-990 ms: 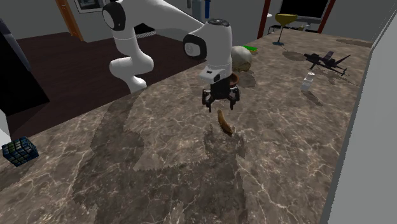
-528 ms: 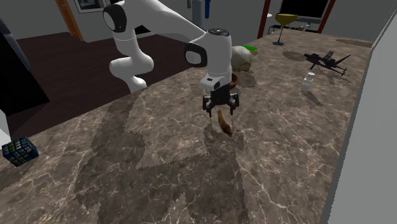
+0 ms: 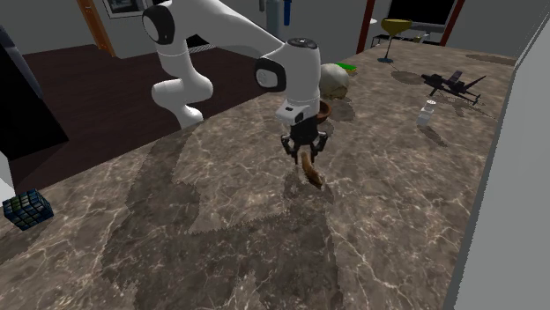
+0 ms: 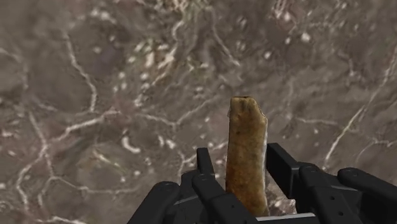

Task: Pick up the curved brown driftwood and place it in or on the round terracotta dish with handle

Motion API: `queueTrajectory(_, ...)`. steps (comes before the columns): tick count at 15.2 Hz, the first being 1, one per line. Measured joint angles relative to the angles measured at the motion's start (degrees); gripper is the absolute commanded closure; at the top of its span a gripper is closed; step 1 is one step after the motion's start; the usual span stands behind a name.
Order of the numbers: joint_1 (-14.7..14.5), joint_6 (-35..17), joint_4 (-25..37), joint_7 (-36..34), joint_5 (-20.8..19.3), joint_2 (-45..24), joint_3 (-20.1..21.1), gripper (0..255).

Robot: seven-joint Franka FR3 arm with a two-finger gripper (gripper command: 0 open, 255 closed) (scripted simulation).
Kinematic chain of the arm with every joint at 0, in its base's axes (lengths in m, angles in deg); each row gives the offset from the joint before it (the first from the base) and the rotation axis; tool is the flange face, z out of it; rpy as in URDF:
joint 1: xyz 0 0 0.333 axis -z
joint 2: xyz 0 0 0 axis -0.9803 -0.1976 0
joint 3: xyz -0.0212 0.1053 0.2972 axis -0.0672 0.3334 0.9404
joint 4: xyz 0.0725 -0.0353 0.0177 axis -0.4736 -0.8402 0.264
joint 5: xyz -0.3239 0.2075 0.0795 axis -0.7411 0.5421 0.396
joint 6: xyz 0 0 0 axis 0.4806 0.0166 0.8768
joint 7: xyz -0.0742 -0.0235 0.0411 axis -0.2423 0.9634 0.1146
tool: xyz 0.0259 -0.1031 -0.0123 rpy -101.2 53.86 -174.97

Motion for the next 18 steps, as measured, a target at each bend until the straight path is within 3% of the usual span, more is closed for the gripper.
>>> queueTrajectory(7,0.16,-1.23,-0.56,0.15,0.12,0.38,-0.04,255)
queueTrajectory(18,-0.12,5.94,5.31,0.6,1.29,1.33,0.59,255)
